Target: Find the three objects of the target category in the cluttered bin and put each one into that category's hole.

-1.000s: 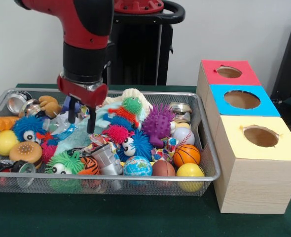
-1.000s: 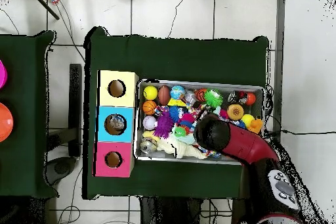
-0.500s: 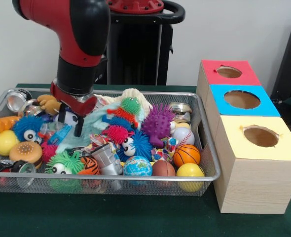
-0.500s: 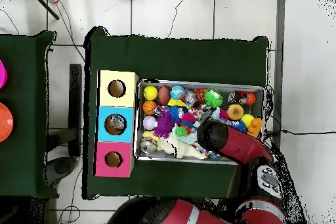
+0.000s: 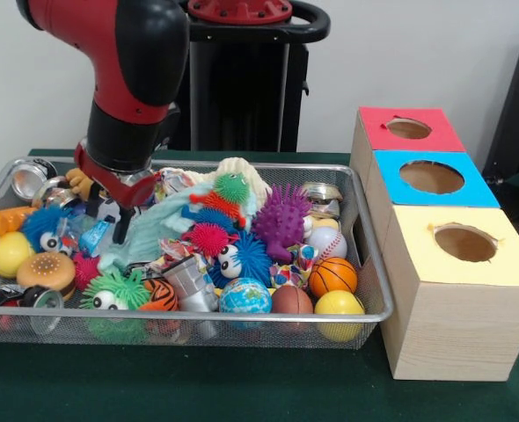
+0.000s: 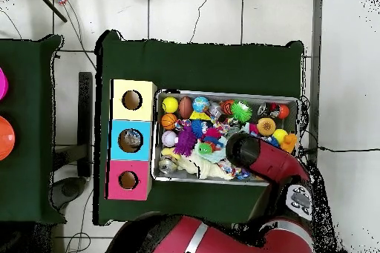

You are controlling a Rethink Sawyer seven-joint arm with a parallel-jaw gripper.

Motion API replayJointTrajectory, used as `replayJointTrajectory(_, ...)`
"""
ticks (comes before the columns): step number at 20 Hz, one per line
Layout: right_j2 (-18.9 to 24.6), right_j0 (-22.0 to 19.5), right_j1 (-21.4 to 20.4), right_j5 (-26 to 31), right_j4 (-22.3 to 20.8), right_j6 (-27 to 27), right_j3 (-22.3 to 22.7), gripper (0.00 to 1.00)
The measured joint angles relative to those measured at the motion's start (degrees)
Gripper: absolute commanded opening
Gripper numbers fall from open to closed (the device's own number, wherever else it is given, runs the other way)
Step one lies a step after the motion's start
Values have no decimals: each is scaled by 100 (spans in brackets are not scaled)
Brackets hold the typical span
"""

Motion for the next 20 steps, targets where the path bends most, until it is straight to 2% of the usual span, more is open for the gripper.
replayJointTrajectory(19, -169, 59, 372, 106, 668, 0, -304, 100)
replayJointTrajectory(20, -193, 76, 394, 139, 717, 0, -328, 0)
